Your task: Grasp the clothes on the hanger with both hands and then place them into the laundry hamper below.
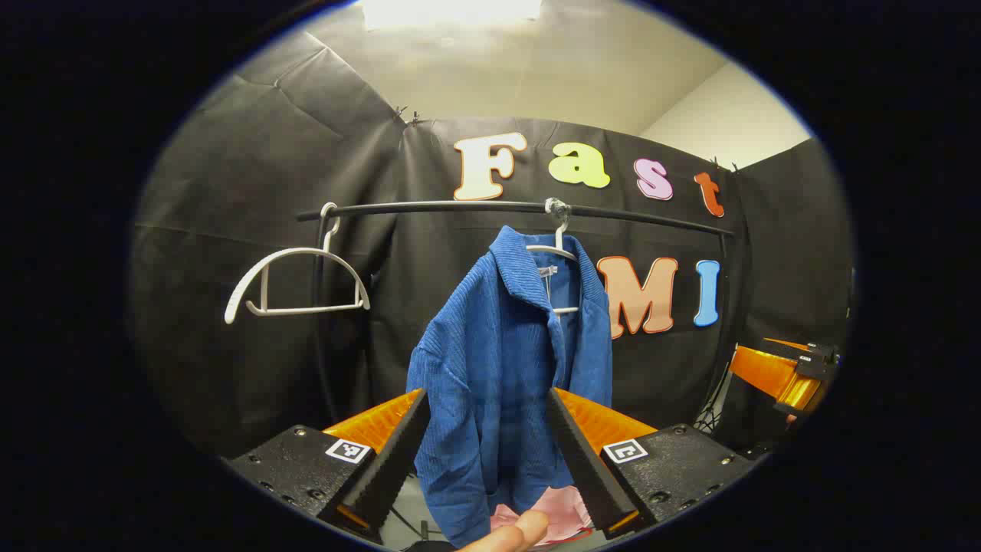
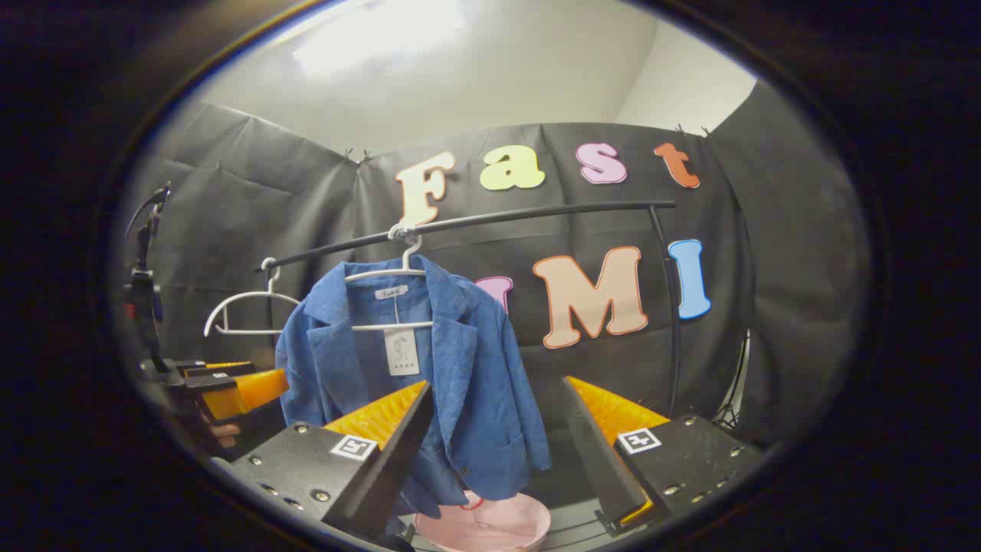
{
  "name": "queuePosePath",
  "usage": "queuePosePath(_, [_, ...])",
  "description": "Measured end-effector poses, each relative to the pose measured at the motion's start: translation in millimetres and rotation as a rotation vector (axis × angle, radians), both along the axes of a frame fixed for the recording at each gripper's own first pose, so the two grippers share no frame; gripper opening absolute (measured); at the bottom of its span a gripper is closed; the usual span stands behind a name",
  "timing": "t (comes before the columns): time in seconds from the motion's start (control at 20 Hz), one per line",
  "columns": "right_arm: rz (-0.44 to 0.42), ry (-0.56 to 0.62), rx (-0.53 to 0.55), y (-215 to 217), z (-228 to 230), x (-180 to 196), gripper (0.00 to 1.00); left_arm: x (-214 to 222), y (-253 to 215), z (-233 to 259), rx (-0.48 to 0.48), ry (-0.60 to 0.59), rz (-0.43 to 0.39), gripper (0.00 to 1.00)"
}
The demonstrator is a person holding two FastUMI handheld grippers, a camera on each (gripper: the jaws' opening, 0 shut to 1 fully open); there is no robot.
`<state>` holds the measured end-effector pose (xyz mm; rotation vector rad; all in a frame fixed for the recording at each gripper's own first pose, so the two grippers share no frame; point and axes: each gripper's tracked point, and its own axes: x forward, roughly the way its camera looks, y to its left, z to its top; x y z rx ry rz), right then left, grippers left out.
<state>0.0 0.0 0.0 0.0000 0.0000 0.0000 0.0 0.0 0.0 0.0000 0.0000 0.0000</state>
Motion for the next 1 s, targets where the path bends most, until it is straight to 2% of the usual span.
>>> queuePosePath(0.05, [-0.006, -0.009, -0.002, -4.8, 4.2, 3.3, 0.98, 0.6, 1.6, 8.2, 0.004, -0.019, 0.009, 0.91])
queuePosePath(0.2, [0.01, -0.019, -0.008, -8.3, 10.7, 11.9, 0.98, 4.8, 4.1, 28.6, 0.011, -0.068, 0.032, 0.9])
queuePosePath(0.35, [0.051, -0.026, -0.003, -5.0, 14.8, 20.8, 0.98, 8.7, 3.3, 34.3, -0.023, -0.069, 0.033, 0.91])
queuePosePath(0.55, [0.099, -0.015, -0.011, 2.9, 8.7, 37.3, 1.0, 20.4, -1.4, 25.9, -0.022, -0.051, 0.022, 0.9])
queuePosePath(0.6, [0.106, -0.009, -0.017, 4.9, 5.1, 42.4, 1.0, 25.9, -6.0, 22.2, -0.014, -0.04, 0.01, 0.94])
queuePosePath(0.65, [0.112, -0.003, -0.019, 6.7, 2.3, 48.0, 0.98, 29.9, -10.3, 17.4, -0.01, -0.026, -0.001, 0.9])
queuePosePath(1.0, [0.166, 0.018, -0.015, 28.4, -18.2, 82.0, 0.98, 59.1, -40.9, -12.0, -0.017, 0.052, -0.062, 0.93])
